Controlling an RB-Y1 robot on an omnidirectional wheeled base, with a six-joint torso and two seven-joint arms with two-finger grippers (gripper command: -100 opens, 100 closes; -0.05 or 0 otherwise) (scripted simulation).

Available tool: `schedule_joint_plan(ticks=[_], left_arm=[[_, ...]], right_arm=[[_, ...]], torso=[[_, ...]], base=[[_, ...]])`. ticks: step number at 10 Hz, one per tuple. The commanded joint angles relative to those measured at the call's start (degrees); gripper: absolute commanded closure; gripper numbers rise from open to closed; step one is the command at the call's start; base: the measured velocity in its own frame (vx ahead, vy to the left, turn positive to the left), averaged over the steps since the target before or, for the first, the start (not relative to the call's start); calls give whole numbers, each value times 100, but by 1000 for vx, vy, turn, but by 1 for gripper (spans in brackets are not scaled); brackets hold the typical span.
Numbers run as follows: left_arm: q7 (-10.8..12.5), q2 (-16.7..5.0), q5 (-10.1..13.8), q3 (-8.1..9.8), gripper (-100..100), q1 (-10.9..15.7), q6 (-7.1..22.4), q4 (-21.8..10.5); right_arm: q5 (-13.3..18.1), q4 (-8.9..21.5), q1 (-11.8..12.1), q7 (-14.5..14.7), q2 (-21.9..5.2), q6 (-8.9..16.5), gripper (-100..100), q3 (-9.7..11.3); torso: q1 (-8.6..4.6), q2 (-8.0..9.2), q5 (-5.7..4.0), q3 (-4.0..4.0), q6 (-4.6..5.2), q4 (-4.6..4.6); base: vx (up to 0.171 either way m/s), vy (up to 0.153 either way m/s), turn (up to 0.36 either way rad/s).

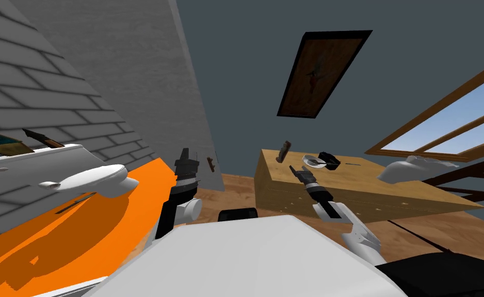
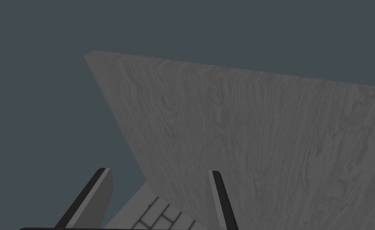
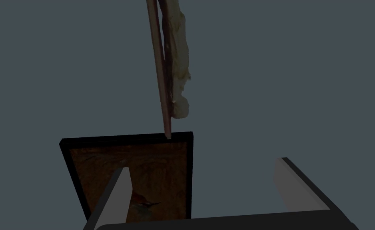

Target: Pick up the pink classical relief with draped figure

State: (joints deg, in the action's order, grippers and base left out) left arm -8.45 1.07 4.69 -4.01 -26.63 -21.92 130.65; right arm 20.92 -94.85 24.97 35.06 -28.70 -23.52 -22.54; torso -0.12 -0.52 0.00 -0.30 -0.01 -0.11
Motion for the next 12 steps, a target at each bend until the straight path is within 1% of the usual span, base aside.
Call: schedule_joint_plan(ticks=[1,5,6,8,9,10,11,12], left_arm=[[0,0,0,0,0,0,0,0],[0,0,0,0,0,0,0,0],[0,0,0,0,0,0,0,0],[0,-1,0,1,0,-1,0,0],[0,-1,0,1,0,-1,0,0],[0,0,0,0,0,0,0,0],[0,0,0,0,0,1,0,0],[0,1,0,-1,0,3,1,0]], right_arm=[[237,97,-104,44,59,-37,-100,-99],[691,314,-340,137,168,-111,-100,-300],[831,388,-438,170,178,-126,-100,-367],[895,420,-514,187,166,-125,-100,-402],[871,422,-492,183,168,-136,-100,-394],[875,426,-500,186,166,-138,0,-397],[649,712,-490,277,-14,-313,-100,-547],[649,820,-490,277,-14,-313,-100,-547]], torso=[[0,0,0,0,0,0],[-7,-13,-1,-8,-1,-3],[-8,-15,-2,-9,-1,-4],[-28,-39,-6,-23,-3,-9],[-26,-35,-7,-22,-2,-9],[-10,4,-4,-1,1,-2],[1,35,-1,18,1,6],[15,58,3,31,-4,11]], base=[[180,-8,-8],[178,-19,5],[231,-51,54],[242,-85,61],[97,-32,19],[20,-7,1],[-26,33,304],[-42,41,186]])
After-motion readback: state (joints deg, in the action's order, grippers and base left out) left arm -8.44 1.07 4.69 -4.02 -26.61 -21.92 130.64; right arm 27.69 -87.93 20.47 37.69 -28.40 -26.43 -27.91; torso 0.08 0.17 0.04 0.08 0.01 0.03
